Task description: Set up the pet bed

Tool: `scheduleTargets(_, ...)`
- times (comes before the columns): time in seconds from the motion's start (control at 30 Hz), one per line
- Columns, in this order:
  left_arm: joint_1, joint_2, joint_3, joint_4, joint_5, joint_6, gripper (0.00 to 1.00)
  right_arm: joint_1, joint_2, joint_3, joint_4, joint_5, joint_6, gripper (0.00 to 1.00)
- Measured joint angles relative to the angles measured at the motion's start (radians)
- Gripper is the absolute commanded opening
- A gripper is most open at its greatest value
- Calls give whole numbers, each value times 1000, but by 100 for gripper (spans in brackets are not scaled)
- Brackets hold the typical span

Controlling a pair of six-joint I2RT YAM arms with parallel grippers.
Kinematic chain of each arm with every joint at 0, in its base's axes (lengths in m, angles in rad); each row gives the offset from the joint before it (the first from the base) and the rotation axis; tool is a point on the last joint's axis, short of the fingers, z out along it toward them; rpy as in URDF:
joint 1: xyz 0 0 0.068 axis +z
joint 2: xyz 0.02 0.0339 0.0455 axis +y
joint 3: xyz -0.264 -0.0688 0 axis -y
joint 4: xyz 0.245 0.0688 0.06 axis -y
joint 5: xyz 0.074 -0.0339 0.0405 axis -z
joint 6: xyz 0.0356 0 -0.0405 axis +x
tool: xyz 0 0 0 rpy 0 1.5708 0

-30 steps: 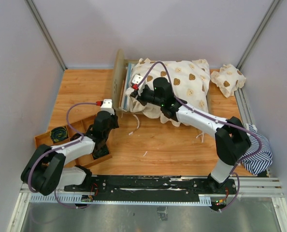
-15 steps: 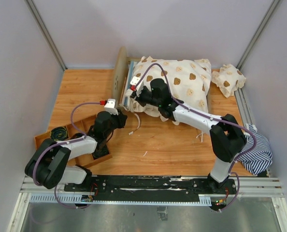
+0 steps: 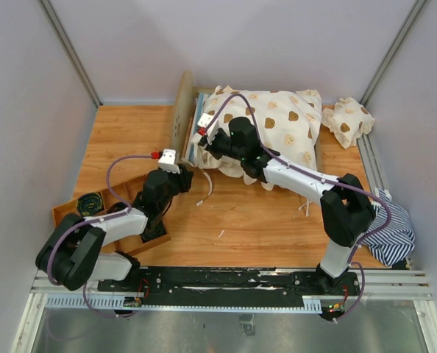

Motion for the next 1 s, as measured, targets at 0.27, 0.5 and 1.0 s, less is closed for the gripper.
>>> scheduleTargets(0.27, 0, -216, 10, -6, 143, 110, 53, 0, 0, 48, -16, 12, 1, 0)
scheduleTargets(0.5, 0, -123, 92, -69, 150, 216, 42, 0, 0, 56, -19, 11, 19, 0)
scheduleTargets(1.0, 5, 79, 258, -67, -115, 359, 0, 0, 0, 56, -15, 2, 34, 0)
